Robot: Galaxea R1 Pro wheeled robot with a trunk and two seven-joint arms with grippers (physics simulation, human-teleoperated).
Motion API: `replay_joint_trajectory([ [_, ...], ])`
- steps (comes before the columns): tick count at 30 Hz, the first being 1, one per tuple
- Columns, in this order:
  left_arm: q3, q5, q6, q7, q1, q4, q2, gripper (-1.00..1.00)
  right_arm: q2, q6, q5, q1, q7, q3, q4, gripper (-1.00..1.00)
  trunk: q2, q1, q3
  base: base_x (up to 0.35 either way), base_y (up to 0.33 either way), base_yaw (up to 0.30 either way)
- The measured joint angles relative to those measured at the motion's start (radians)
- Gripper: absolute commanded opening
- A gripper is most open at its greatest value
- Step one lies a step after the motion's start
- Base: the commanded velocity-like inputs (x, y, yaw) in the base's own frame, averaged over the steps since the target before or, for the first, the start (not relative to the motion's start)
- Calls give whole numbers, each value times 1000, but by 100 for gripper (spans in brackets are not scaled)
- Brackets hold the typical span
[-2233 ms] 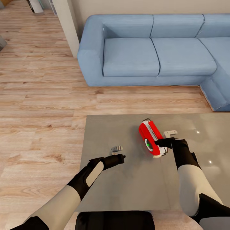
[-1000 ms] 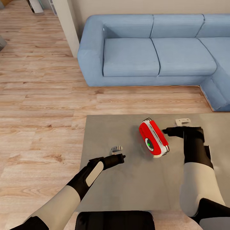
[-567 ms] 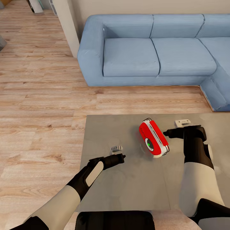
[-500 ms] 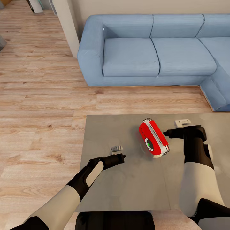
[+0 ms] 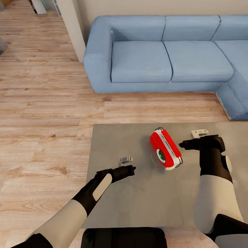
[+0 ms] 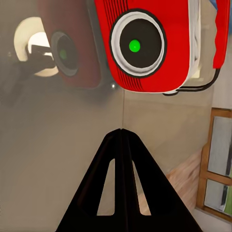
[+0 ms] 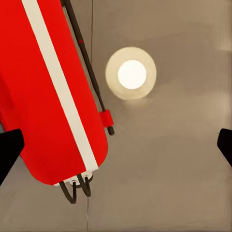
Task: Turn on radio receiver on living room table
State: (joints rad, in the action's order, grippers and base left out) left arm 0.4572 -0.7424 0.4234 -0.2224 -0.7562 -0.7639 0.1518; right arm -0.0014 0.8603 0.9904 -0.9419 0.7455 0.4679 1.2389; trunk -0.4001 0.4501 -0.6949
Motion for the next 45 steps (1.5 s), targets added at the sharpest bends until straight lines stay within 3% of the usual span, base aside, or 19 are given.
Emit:
replay_joint_trajectory([
  [13, 0, 2, 2, 1, 0, 15, -1, -100, 1, -1, 2, 0, 37, 2, 0, 100, 0, 0, 0, 0, 0, 0],
  [32, 3, 0, 7, 0, 0, -2, -3, -100, 0, -3, -1, 0, 43, 2, 2, 100, 0, 0, 0, -320, 0, 0],
  [45, 2, 0, 2, 0, 0, 3, -3, -100, 1, -2, -4, 0, 41, 2, 4, 100, 0, 0, 1, -32, 0, 0],
])
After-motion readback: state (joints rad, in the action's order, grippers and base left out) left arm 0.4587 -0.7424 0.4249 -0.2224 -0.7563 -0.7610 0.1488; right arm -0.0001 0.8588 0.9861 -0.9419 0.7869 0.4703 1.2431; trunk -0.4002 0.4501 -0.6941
